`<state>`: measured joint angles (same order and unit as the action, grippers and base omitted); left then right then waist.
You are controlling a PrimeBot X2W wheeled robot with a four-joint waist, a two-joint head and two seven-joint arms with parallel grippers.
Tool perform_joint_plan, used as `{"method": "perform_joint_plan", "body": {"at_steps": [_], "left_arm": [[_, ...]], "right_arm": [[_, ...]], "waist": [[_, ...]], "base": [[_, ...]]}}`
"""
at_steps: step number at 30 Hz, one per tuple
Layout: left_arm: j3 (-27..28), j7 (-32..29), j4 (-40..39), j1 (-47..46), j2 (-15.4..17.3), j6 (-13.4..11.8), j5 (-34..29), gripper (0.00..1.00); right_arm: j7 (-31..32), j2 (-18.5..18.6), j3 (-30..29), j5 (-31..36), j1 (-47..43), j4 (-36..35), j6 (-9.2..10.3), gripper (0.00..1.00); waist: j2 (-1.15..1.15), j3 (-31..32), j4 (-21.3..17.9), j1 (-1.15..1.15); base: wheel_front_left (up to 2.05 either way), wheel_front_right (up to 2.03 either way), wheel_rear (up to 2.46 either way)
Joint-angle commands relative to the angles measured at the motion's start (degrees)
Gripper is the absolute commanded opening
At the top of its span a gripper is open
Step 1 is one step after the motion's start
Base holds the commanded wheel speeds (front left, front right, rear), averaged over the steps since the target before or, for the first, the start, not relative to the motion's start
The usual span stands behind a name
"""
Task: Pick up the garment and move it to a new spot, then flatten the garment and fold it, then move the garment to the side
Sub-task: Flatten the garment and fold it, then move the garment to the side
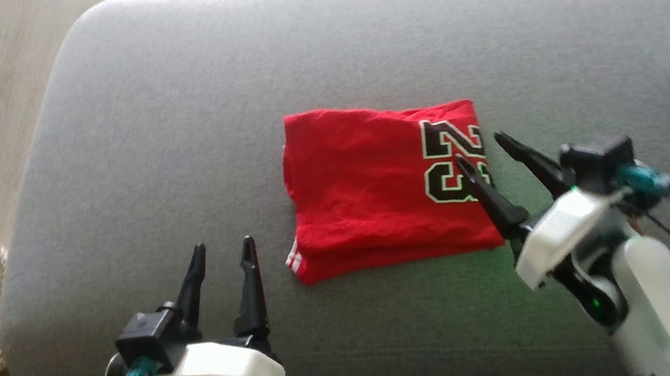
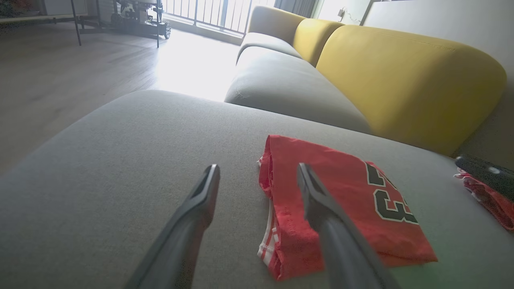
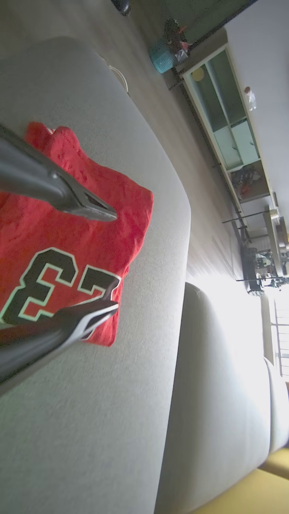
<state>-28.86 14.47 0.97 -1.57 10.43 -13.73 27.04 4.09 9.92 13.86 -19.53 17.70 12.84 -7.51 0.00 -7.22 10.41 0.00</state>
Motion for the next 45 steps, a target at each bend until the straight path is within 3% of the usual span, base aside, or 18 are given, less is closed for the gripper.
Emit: {"method": "perform_joint_plan", "body": {"at_steps": [1, 6, 9, 18, 24, 30, 45], "left_arm": [[2.55, 0.46, -2.34, -0.84, 1.04, -0.53, 0.1, 1.0], [5.99, 0.5, -3.09, 1.26, 1.73, -3.63, -2.59, 1.0], [8.34, 0.51, -4.25, 3.58, 1.44, -4.06, -4.41, 1.0], [15.01, 0.52, -5.42, 10.57, -2.06, 1.27, -8.01, 1.0], [17.84, 0.52, -4.62, 14.41, -3.53, 4.09, -12.18, 1.0], [19.53, 0.52, -4.24, 15.5, -5.32, 6.93, -14.6, 1.0], [20.74, 0.52, -3.07, 15.8, -7.32, 9.48, -17.53, 1.0]], "right_arm": [[-3.1, -1.78, -1.68, 1.72, -1.13, -1.17, 0.02, 1.0], [-11.54, -3.96, -5.48, 5.13, -4.94, 1.08, 0.02, 1.0], [-15.43, -5.23, -7.67, 6.59, -6.98, 2.67, 0.02, 1.0], [-18.99, -6.97, -13.68, 9.65, -13.17, 3.12, 0.02, 1.0], [-19.07, -7.02, -11.86, 9.69, -17.07, -2.47, 0.02, 1.0], [-19.08, -7.03, -9.95, 9.74, -19.9, -3.3, 0.02, 1.0], [-19.09, -7.03, -8.38, 6.6, -20.64, -2.51, 0.02, 1.0]], "waist": [[0.0, 1.75, -1.75, 0.0], [0.0, 4.63, -4.1, 0.0], [0.0, 6.35, -5.24, 0.0], [0.0, 10.33, -6.82, 0.0], [0.0, 11.97, -7.15, 0.0], [0.0, 13.15, -7.03, 0.0], [0.0, 13.66, -7.1, 0.0]], "base": [[0.0, 0.0, 0.0], [0.0, 0.0, 0.0], [0.0, 0.0, 0.0], [0.0, 0.0, 0.0], [0.0, 0.0, 0.0], [0.0, 0.0, 0.0], [0.0, 0.0, 0.0]]}}
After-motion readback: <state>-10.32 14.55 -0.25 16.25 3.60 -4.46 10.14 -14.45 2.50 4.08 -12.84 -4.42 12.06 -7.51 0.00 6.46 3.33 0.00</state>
